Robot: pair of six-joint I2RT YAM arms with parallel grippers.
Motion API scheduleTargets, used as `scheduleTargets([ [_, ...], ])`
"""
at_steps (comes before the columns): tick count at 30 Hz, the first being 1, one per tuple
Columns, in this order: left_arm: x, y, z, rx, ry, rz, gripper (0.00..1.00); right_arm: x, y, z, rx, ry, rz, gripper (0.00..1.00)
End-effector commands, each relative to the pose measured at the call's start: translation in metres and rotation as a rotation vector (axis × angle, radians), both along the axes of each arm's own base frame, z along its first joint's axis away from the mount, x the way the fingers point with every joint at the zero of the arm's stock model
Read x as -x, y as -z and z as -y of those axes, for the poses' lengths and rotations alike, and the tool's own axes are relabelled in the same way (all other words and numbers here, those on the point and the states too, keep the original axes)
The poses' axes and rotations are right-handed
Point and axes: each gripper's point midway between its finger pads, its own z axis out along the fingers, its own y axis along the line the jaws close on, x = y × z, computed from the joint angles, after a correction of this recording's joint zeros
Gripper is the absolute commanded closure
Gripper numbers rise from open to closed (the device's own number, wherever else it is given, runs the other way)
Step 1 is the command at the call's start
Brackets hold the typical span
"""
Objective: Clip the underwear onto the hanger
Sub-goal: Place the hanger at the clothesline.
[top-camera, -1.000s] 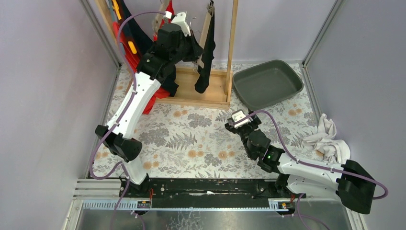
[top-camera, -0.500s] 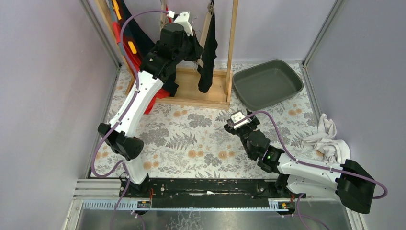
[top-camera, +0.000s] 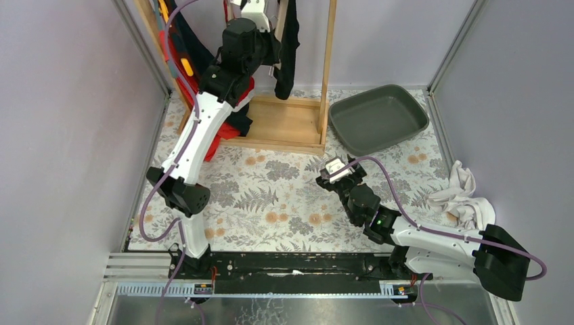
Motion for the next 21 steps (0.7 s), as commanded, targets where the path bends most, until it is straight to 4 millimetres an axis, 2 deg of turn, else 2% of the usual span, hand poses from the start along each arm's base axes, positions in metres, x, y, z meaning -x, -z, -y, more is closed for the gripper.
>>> scheduleTargets([
  [1, -0.024, -0.049, -0.022, 0.041, -0.07, 0.201, 1.0, -0.002, -0.006, -0.004, -0.056, -0.014, 0.017, 0.23],
  [9, -0.038, -0.072, -0.028, 0.072, -0.09, 0.309, 1.0, -0.005, 0.003, -0.007, -0.044, -0.019, 0.0, 0.23],
  [17, -0.047, -0.078, -0.027, 0.065, -0.095, 0.351, 1.0, -0.008, 0.011, -0.012, -0.037, -0.032, -0.021, 0.23],
  [21, -0.06, -0.072, -0.031, 0.058, -0.111, 0.333, 1.0, -0.009, 0.011, -0.012, -0.037, -0.031, -0.023, 0.23],
])
